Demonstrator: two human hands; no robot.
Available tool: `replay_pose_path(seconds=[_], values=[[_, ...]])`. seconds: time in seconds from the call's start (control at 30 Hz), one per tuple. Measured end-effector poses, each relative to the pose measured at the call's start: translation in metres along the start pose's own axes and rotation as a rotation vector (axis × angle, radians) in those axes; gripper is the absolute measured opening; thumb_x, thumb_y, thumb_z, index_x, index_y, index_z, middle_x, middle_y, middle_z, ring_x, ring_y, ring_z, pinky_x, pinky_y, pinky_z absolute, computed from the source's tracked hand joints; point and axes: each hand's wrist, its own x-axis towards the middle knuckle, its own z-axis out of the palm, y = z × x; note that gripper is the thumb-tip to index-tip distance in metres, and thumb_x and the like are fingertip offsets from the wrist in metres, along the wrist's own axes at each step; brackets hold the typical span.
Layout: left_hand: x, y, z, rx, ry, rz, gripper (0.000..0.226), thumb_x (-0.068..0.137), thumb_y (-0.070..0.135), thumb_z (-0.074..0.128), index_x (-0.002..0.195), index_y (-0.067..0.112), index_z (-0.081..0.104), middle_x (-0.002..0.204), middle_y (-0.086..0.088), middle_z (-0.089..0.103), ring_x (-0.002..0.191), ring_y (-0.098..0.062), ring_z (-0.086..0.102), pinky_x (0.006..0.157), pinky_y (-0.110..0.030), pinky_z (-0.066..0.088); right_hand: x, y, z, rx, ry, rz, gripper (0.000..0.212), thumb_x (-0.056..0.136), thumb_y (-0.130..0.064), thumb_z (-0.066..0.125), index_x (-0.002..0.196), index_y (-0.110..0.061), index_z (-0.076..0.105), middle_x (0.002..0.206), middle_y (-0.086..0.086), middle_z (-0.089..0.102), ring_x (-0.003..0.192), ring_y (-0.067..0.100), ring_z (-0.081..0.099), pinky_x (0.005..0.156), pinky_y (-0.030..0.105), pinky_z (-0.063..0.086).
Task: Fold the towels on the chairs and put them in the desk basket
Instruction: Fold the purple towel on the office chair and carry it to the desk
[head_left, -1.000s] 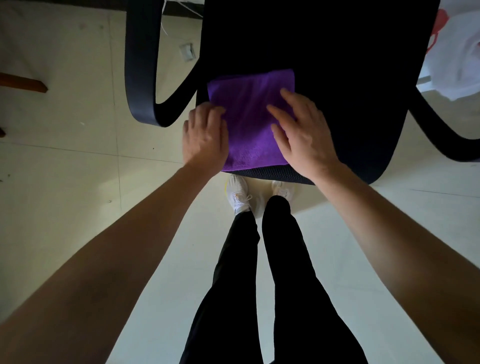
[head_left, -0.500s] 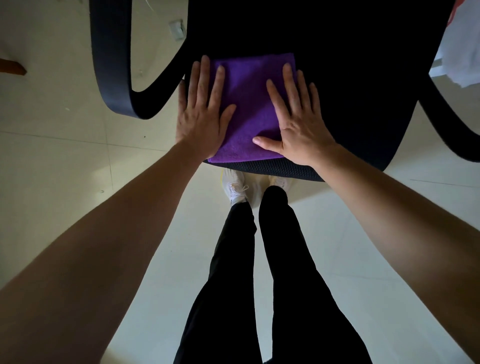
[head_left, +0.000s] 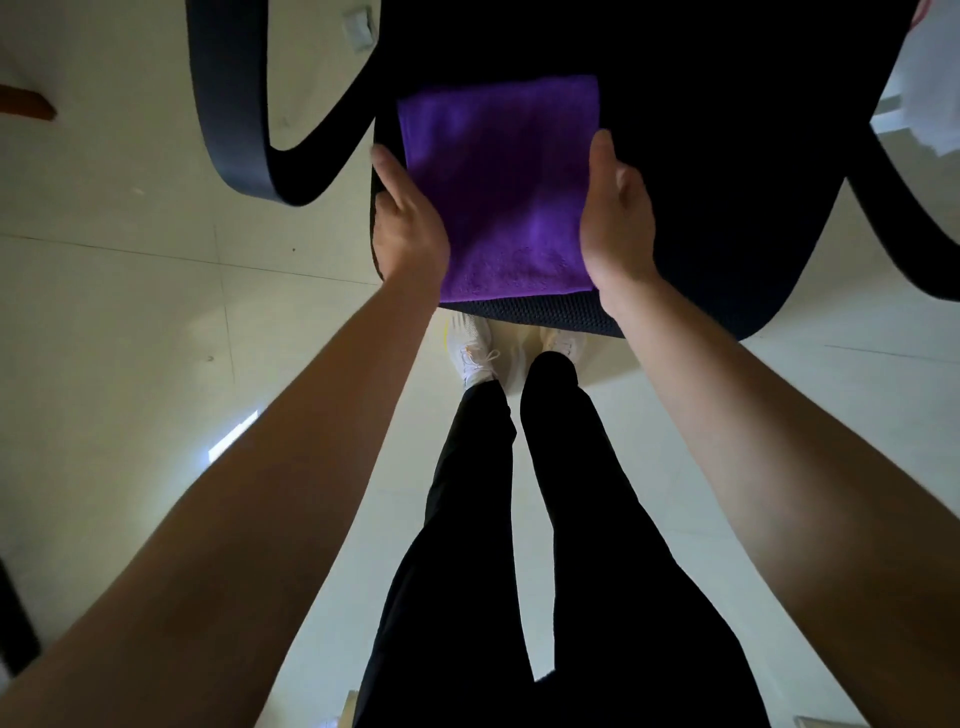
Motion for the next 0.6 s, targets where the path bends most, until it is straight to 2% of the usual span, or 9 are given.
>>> replay_pose_path(seconds=[0.07,0.17,0.23,0.3,0.37,0.43,0.53,0.57,0.6], values=[[0.000,0.014,-0.008,-0.130,-0.108,-0.184,0.085,0.092,0.074,0.013,0.149,0.017,0.040,0.149,-0.007,0.046,0.136,-0.029,0.044,0.115,-0.045,0.033,-0.003,-0.013,-0.007,0.095,-0.086,0.110,0.063,0.087,-0.077,0.041,0.113,-0.025,0.067,0.114,-0.009,0.067,0.113,0.015,0.061,0.108,0.037,0.044],[-0.026,0.033,-0.026,-0.220,-0.225,-0.255,0.083,0.090,0.078,0.013,0.151,0.026,0.034,0.152,-0.002,0.042,0.138,-0.027,0.041,0.117,-0.048,0.030,-0.020,-0.036,-0.023,0.109,-0.181,0.173,0.093,0.080,-0.085,0.037,0.142,-0.019,0.054,0.144,0.000,0.055,0.129,0.021,0.053,0.115,0.042,0.038],[-0.043,0.042,-0.041,-0.261,-0.252,-0.250,0.084,0.088,0.079,0.012,0.149,0.028,0.039,0.148,-0.002,0.047,0.134,-0.027,0.046,0.115,-0.049,0.033,-0.034,-0.050,-0.039,0.129,-0.186,0.195,0.103,0.072,-0.093,0.036,0.143,-0.019,0.053,0.143,0.001,0.056,0.129,0.023,0.054,0.115,0.044,0.037],[-0.059,0.052,-0.060,-0.322,-0.296,-0.237,0.091,0.082,0.085,0.013,0.141,0.027,0.050,0.137,-0.003,0.059,0.124,-0.027,0.057,0.110,-0.051,0.039,-0.044,-0.059,-0.056,0.170,-0.191,0.227,0.117,0.052,-0.103,0.036,0.132,-0.022,0.063,0.132,0.000,0.065,0.119,0.024,0.061,0.110,0.047,0.042],[-0.085,0.069,-0.085,-0.348,-0.341,-0.207,0.097,0.077,0.088,0.011,0.131,0.024,0.061,0.127,-0.003,0.065,0.116,-0.026,0.062,0.107,-0.053,0.042,-0.070,-0.079,-0.081,0.226,-0.219,0.203,0.105,0.056,-0.100,0.034,0.117,-0.022,0.071,0.119,0.001,0.071,0.109,0.025,0.067,0.103,0.049,0.048],[-0.120,0.094,-0.106,-0.367,-0.397,-0.186,0.101,0.076,0.090,0.011,0.125,0.020,0.066,0.122,-0.004,0.068,0.112,-0.027,0.064,0.106,-0.053,0.043,-0.102,-0.104,-0.106,0.263,-0.223,0.182,0.098,0.060,-0.098,0.035,0.112,-0.024,0.072,0.116,0.002,0.072,0.108,0.026,0.067,0.102,0.050,0.049],[-0.180,0.134,-0.142,-0.433,-0.555,-0.105,0.102,0.078,0.090,0.013,0.129,0.016,0.063,0.120,-0.007,0.070,0.111,-0.028,0.066,0.100,-0.048,0.049,-0.149,-0.140,-0.140,0.276,-0.226,0.119,0.121,0.042,-0.107,0.041,0.128,-0.025,0.065,0.129,-0.001,0.067,0.119,0.024,0.062,0.109,0.048,0.043],[-0.192,0.142,-0.151,-0.462,-0.606,-0.098,0.101,0.079,0.089,0.014,0.130,0.015,0.062,0.122,-0.008,0.069,0.112,-0.028,0.066,0.095,-0.046,0.051,-0.163,-0.153,-0.148,0.276,-0.214,0.081,0.120,0.048,-0.105,0.042,0.135,-0.025,0.061,0.136,-0.002,0.063,0.124,0.021,0.059,0.113,0.046,0.040],[-0.207,0.151,-0.162,-0.503,-0.653,-0.082,0.100,0.079,0.089,0.017,0.130,0.015,0.061,0.126,-0.006,0.067,0.114,-0.027,0.066,0.091,-0.045,0.053,-0.186,-0.171,-0.159,0.281,-0.200,0.015,0.108,0.063,-0.098,0.042,0.141,-0.024,0.056,0.142,-0.002,0.058,0.129,0.019,0.054,0.115,0.043,0.037]])
